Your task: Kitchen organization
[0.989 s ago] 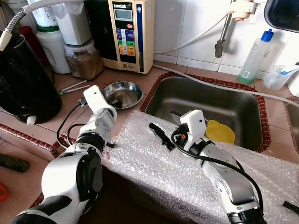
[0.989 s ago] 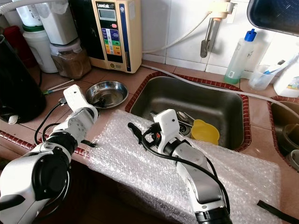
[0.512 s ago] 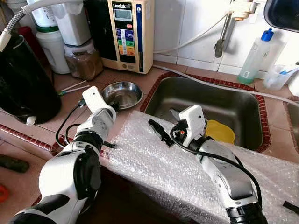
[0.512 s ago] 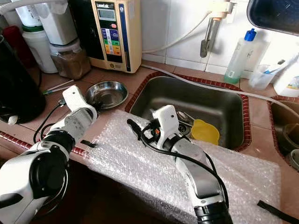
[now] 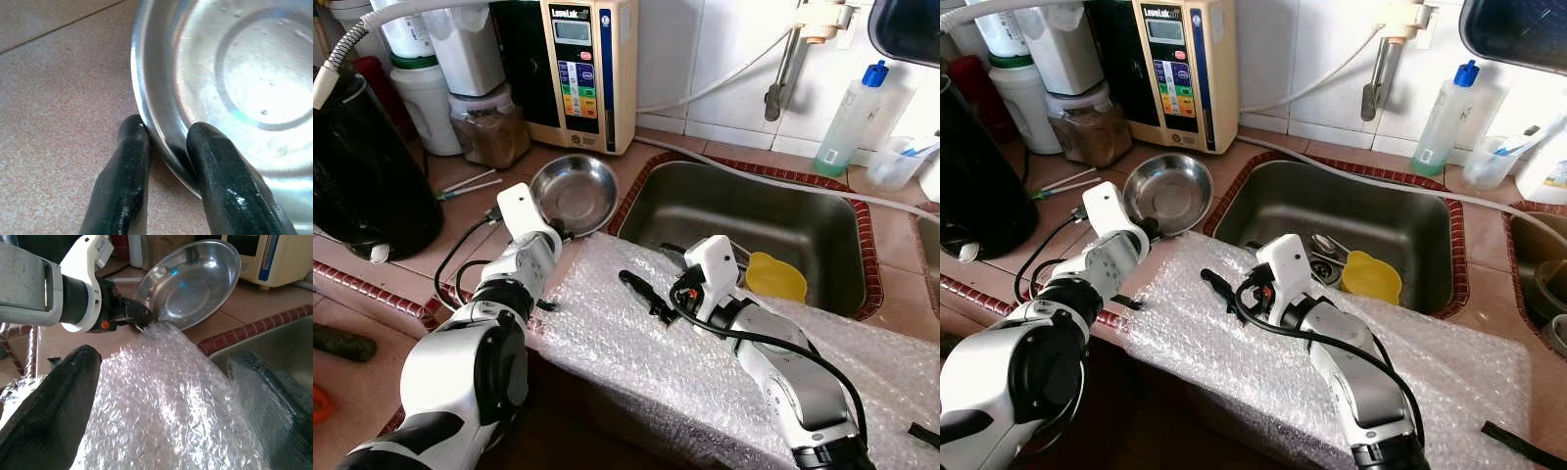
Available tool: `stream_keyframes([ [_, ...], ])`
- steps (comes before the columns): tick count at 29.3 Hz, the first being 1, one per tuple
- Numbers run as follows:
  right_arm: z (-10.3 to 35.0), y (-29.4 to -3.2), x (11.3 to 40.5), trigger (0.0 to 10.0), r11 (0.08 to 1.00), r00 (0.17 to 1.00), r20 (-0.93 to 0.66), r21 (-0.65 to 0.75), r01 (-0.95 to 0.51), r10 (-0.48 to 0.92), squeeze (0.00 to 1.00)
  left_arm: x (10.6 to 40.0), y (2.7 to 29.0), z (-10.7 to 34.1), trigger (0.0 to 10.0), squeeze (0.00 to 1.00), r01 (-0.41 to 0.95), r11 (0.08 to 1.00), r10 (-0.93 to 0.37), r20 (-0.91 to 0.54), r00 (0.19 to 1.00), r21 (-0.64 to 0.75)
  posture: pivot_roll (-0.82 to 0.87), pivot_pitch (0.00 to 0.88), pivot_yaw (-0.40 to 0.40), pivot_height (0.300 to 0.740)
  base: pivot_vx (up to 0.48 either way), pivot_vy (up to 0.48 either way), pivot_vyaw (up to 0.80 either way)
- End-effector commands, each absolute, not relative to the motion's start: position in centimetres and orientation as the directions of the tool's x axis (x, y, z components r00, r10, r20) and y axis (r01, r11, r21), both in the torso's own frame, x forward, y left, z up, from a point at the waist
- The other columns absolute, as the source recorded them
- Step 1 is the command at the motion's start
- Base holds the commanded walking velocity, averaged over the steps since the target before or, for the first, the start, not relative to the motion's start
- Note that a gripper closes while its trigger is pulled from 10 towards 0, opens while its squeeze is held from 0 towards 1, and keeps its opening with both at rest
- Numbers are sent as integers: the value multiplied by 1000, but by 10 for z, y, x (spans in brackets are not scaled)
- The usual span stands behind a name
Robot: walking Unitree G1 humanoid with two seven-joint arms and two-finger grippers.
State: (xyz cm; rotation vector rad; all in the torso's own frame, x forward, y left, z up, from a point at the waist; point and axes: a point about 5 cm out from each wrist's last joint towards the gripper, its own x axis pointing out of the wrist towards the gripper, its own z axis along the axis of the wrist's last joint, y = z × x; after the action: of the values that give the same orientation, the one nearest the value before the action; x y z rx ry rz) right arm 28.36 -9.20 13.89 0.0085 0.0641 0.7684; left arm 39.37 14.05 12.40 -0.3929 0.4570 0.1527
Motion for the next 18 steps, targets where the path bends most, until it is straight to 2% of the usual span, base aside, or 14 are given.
stream_keyframes([
  [1,144,-92,285,10000,721,720,-41,23,-692,692,0,391,144,118,0,0,-247,916,72,-477,876,-315,-82,0,68,740,0,0,0],
  [6,145,-93,286,10000,722,720,-45,21,-692,692,0,391,151,118,0,0,-275,913,112,-461,880,-303,-80,0,65,740,0,0,0],
  [12,145,-94,287,10000,729,728,-45,17,-684,684,0,391,168,124,0,0,-319,918,221,-363,905,-235,-82,0,63,740,0,0,0],
  [18,144,-95,289,10000,735,734,-48,15,-677,677,0,391,170,126,0,0,-298,930,230,-292,928,-214,-65,0,52,740,0,0,0],
])
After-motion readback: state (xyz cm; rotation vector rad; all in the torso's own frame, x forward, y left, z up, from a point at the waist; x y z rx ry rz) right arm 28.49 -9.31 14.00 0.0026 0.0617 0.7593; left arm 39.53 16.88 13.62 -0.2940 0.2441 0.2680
